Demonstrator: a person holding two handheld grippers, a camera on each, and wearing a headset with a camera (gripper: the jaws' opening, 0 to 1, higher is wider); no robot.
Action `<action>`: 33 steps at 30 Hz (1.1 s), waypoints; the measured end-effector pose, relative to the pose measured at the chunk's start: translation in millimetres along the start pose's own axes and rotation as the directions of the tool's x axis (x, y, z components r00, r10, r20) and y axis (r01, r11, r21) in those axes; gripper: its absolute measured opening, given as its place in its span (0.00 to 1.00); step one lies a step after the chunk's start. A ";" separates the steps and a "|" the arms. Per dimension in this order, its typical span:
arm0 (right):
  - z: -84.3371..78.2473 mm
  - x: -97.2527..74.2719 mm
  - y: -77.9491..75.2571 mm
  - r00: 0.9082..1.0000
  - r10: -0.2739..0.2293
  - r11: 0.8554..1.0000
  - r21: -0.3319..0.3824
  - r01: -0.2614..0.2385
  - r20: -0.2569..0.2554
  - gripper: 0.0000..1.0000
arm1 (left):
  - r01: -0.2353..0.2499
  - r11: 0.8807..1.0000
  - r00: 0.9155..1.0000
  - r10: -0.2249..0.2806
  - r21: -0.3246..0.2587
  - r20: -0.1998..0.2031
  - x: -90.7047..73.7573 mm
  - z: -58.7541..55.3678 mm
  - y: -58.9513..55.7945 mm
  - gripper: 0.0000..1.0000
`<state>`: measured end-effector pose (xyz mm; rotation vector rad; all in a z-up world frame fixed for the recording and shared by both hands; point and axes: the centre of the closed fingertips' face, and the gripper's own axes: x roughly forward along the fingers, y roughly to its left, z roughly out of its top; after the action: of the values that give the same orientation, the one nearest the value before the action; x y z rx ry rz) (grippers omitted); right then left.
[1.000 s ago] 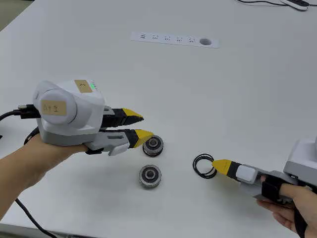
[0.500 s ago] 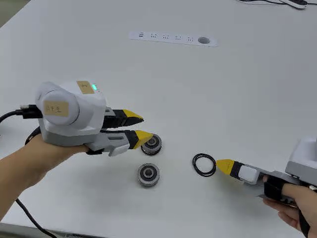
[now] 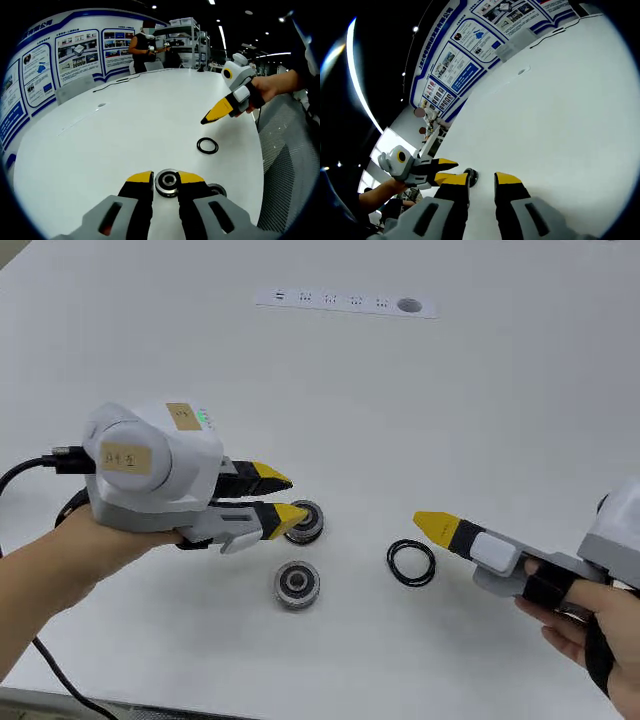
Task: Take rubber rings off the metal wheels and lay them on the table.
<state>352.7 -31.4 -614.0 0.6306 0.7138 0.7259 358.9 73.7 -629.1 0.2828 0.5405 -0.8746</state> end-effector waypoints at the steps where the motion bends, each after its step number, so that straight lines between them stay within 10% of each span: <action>1: -0.6 2.1 0.9 1.000 0.002 1.000 -0.006 -0.002 -0.007 0.22 | 0.005 1.000 1.000 -0.005 0.003 -0.005 1.4 -0.8 -0.7 0.19; 14: 0.1 20.4 24.0 0.994 0.107 0.994 -0.024 -0.107 -0.016 0.36 | 0.033 0.999 0.999 -0.033 0.009 -0.035 8.6 -8.2 -5.0 0.16; 33: -5.4 27.7 24.5 0.992 0.114 0.993 -0.013 -0.114 -0.049 0.37 | 0.042 0.999 0.998 -0.043 -0.004 -0.056 12.1 -16.5 -3.0 0.16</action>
<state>354.7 5.6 -609.4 0.6446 0.7202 0.8540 357.4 71.4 -649.6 0.2948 0.6012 -0.9091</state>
